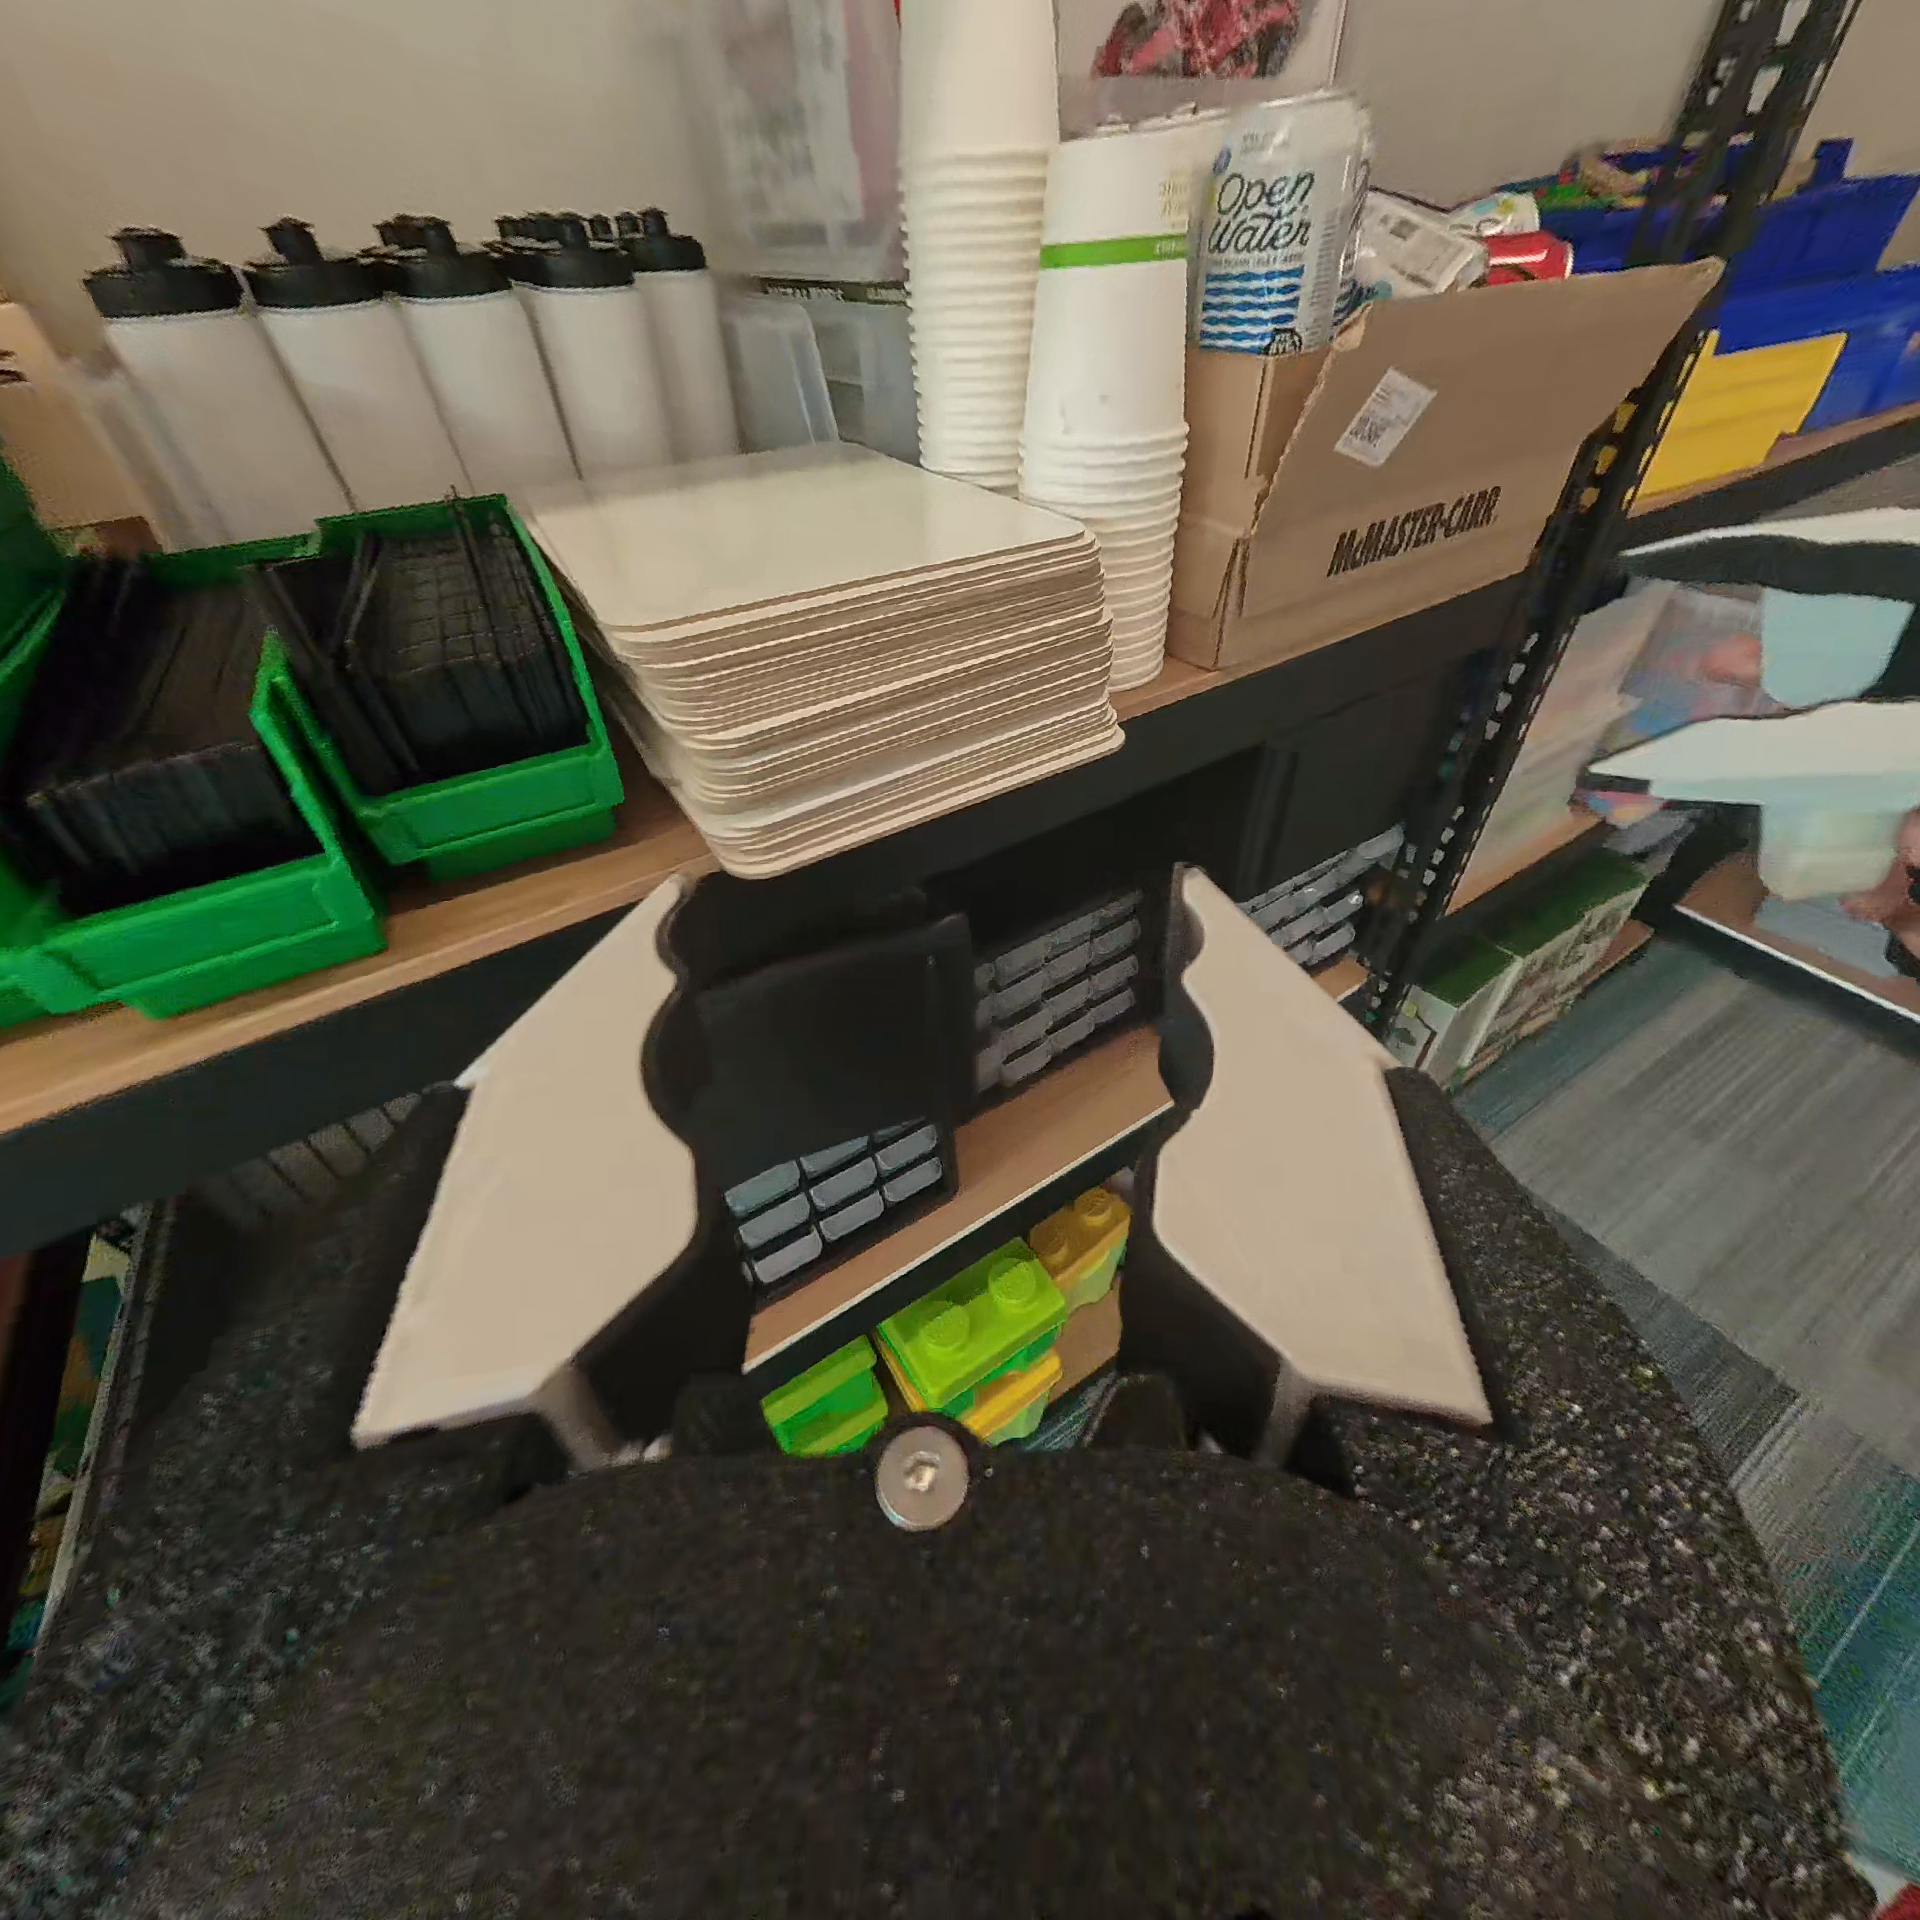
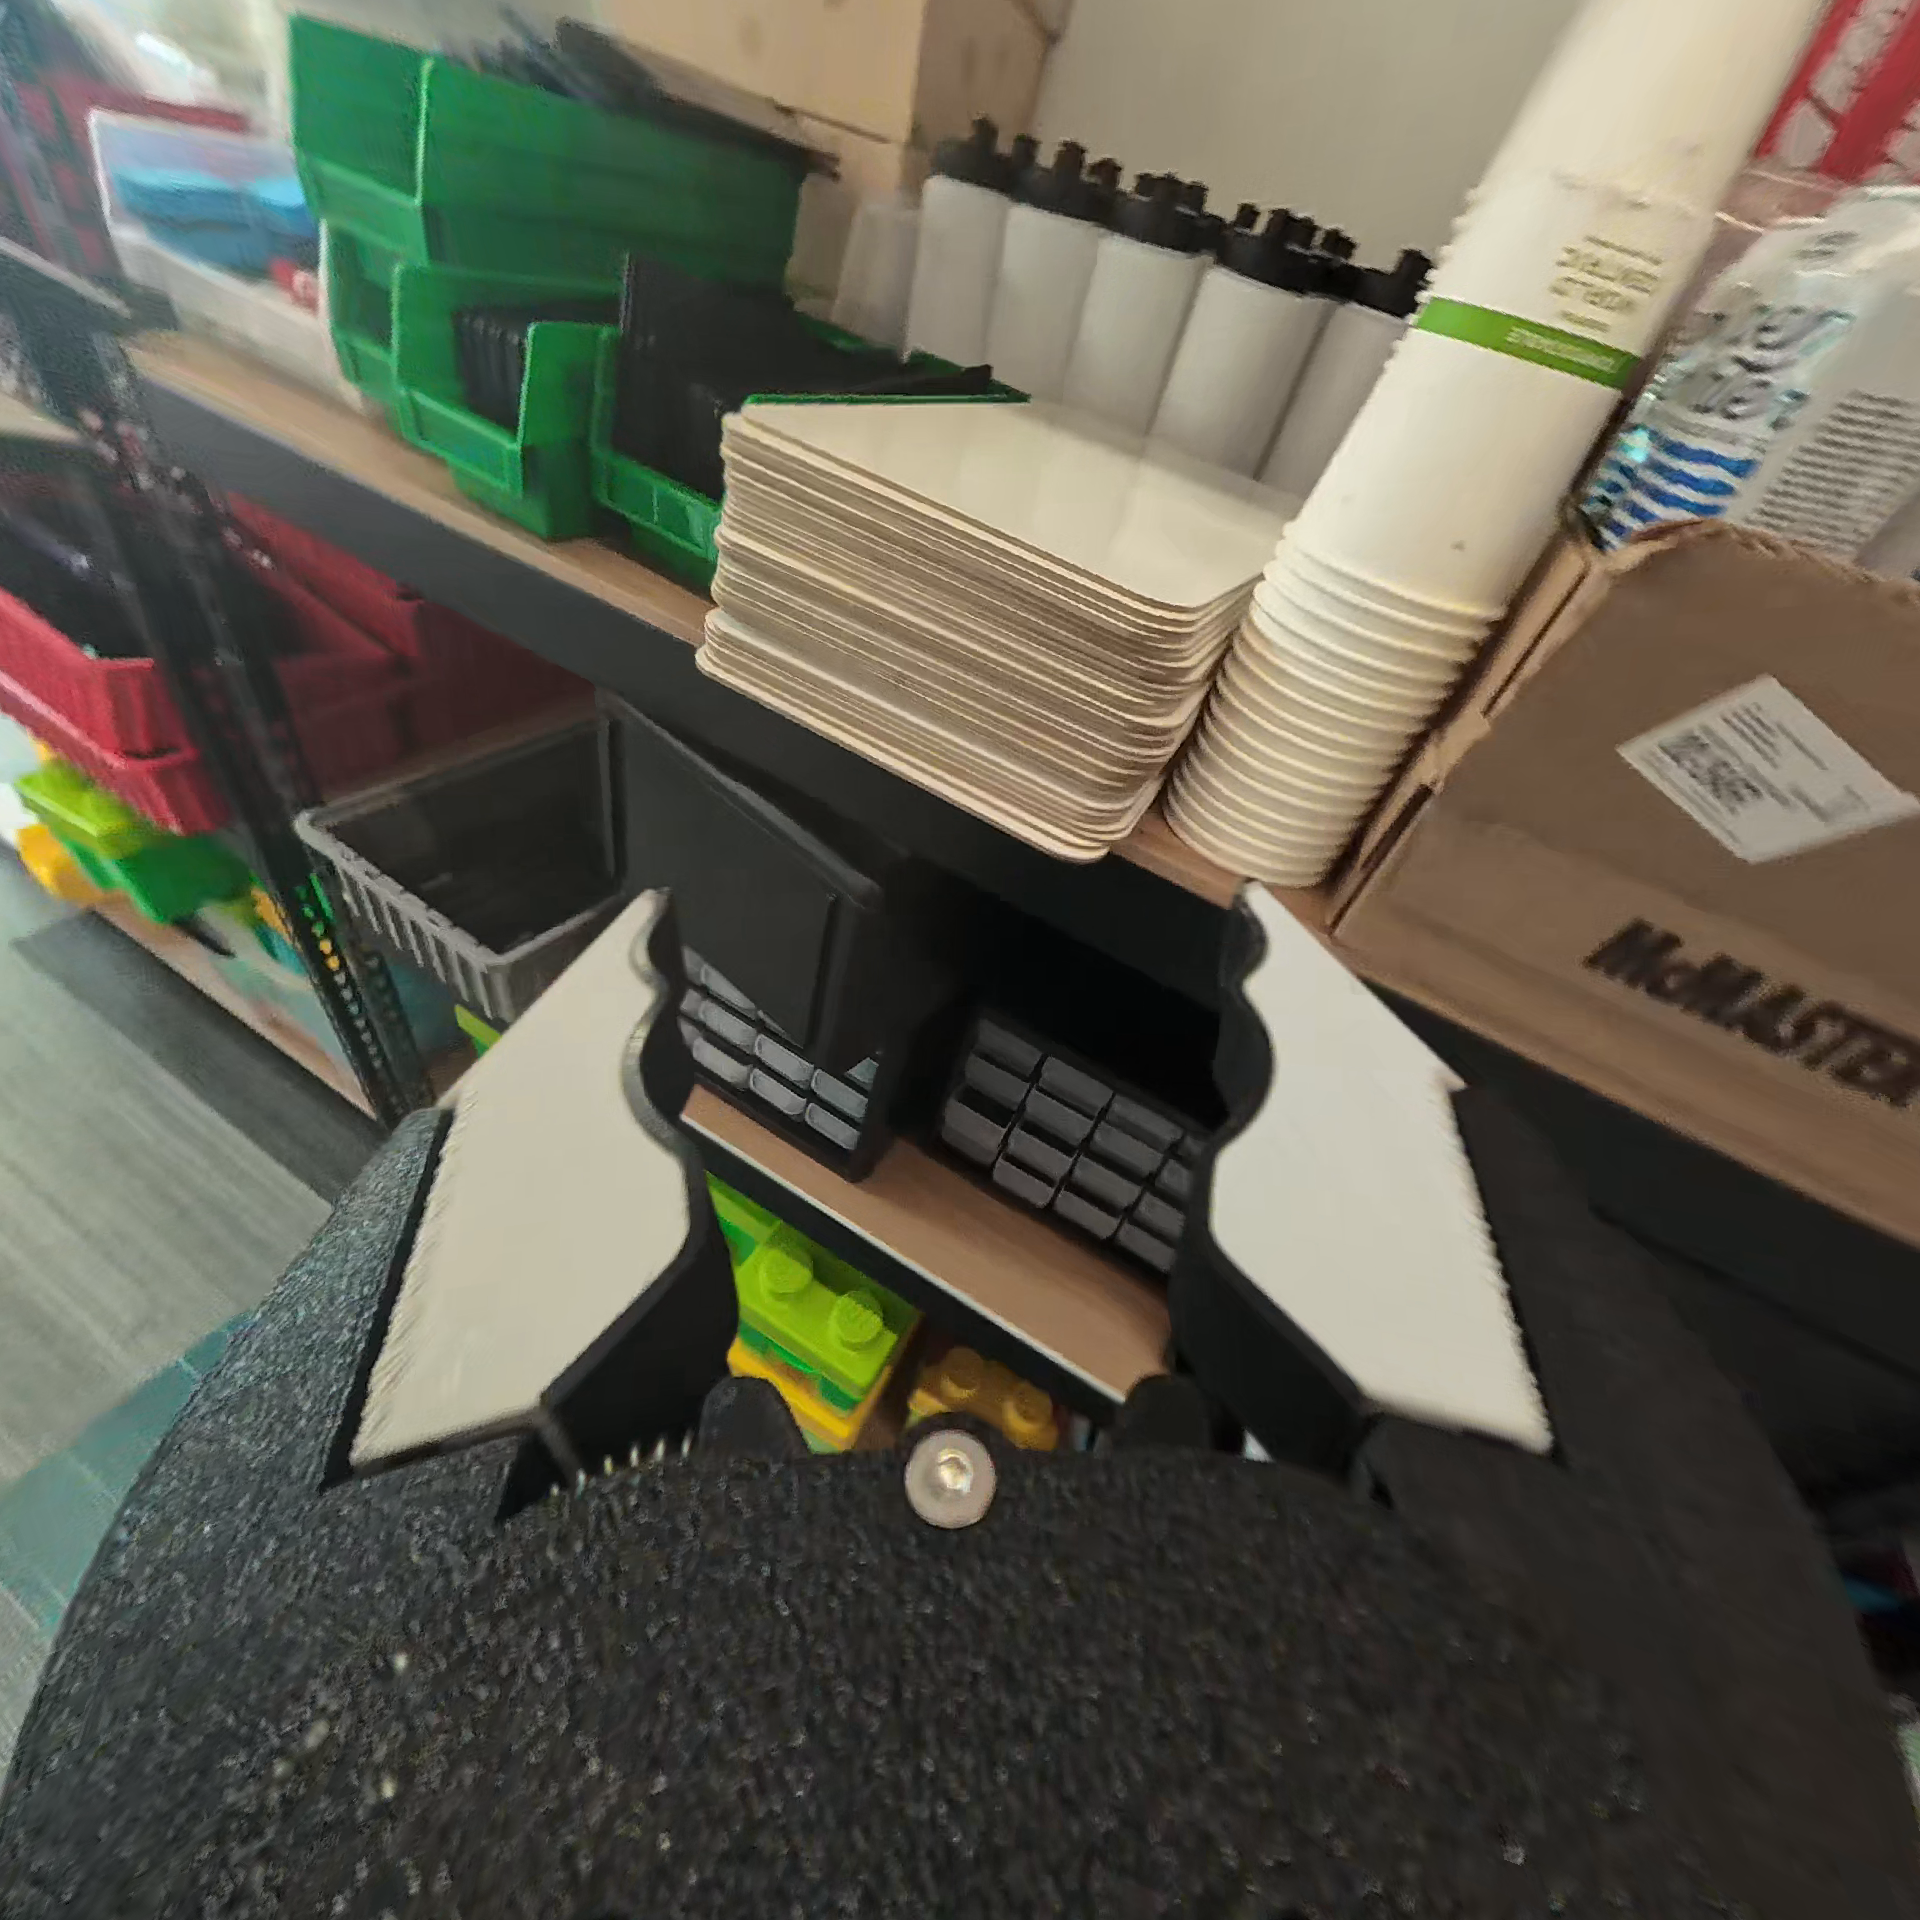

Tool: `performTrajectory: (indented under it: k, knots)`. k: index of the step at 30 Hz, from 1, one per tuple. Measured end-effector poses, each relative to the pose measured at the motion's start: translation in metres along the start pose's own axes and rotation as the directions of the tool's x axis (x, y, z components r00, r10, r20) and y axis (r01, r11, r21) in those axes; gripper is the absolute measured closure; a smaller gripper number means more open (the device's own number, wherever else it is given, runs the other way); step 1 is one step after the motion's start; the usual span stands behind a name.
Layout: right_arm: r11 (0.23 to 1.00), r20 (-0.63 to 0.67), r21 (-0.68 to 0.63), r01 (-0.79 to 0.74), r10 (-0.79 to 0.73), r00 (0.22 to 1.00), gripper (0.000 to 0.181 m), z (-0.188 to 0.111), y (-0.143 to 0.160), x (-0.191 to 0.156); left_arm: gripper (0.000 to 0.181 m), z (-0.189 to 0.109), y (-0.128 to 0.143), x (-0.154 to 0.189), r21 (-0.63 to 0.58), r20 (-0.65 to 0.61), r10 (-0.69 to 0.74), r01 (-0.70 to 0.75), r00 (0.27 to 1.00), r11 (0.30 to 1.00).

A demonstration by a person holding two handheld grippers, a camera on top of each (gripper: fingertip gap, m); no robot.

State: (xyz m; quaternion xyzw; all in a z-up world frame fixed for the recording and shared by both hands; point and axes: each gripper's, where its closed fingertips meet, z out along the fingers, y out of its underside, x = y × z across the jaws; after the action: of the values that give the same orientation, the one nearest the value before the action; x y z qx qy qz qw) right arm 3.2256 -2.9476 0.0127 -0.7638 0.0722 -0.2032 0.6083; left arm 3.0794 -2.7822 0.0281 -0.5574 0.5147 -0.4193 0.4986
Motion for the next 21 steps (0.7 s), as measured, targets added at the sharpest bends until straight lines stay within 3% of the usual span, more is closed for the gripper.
performTrajectory:
  k: [3,6,14,21]
  knots:
    - [0.997,-0.070,0.021,-0.081,0.082,0.994,0.061,-0.037,0.000,-0.018,0.080,-0.037,0.002,0.010,0.014,0.029,-0.027,0.026,0.999,1.000]
    - [0.992,-0.103,0.015,-0.128,0.129,0.986,0.054,-0.073,-0.001,-0.040,0.074,-0.073,0.005,0.024,-0.001,0.028,-0.050,0.050,0.998,0.999]
    - [0.986,-0.102,0.003,-0.166,0.166,0.981,0.055,-0.164,-0.021,-0.093,0.073,-0.161,0.002,0.059,-0.044,0.073,-0.057,0.060,0.996,0.997]
    - [0.987,-0.101,0.018,-0.158,0.159,0.982,0.056,-0.219,-0.032,-0.102,0.072,-0.203,0.001,0.086,-0.050,0.138,-0.051,0.058,0.989,0.997]
